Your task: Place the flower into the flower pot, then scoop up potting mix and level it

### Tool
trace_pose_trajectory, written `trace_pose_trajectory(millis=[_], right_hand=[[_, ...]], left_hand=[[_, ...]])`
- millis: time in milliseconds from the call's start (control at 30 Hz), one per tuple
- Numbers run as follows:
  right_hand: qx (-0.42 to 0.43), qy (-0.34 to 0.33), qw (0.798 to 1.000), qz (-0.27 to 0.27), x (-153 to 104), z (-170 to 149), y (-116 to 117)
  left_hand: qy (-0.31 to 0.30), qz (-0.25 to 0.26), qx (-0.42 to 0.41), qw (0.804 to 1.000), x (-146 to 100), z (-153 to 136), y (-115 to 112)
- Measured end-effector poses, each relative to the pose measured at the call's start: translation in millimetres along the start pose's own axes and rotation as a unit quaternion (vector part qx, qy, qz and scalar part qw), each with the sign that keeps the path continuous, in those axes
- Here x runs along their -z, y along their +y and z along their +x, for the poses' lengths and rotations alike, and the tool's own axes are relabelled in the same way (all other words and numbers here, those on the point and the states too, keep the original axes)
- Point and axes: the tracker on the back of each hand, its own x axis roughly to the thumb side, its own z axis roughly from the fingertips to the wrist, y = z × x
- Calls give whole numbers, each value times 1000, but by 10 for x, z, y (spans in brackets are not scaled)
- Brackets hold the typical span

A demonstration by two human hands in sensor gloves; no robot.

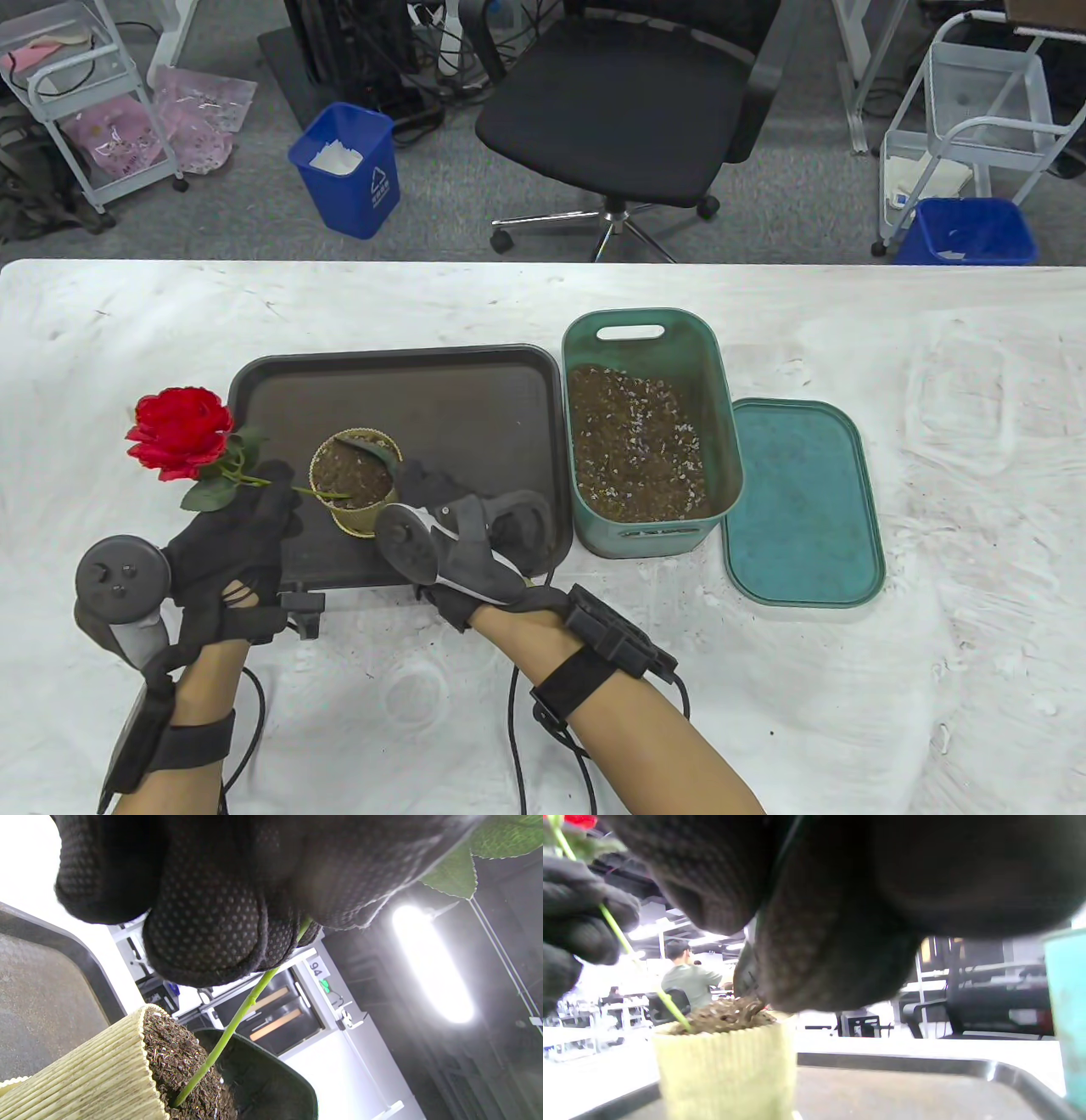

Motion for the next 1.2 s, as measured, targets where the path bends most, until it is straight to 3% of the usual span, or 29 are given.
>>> trace_pose_trajectory(millis=[133, 300, 500, 633, 733, 967, 1067, 1200], right_hand=[[12, 15, 999, -28, -22, -112, -135], [49, 72, 995, -46, -39, -439, -528], [72, 190, 978, -55, -126, -1139, -945], [64, 264, 961, -57, -75, -1577, -1048], [25, 302, 953, -28, 24, -1822, -986], [-13, 375, 912, 163, 329, -2169, -515], [-24, 389, 899, 200, 420, -2256, -355], [1, 405, 890, 207, 502, -2339, -225]], left_hand=[[2, 0, -2, 1000, -4, -1, 3], [-2, 0, 1, 1000, -3, 6, 0], [33, -20, -61, 997, -14, -29, -49], [26, -18, -46, 998, -11, -24, -47], [29, -16, -48, 998, -4, -39, -39], [36, -10, -46, 998, 8, -64, -13], [37, -8, -45, 998, 9, -61, -8], [40, -8, -45, 998, 19, -61, -1]])
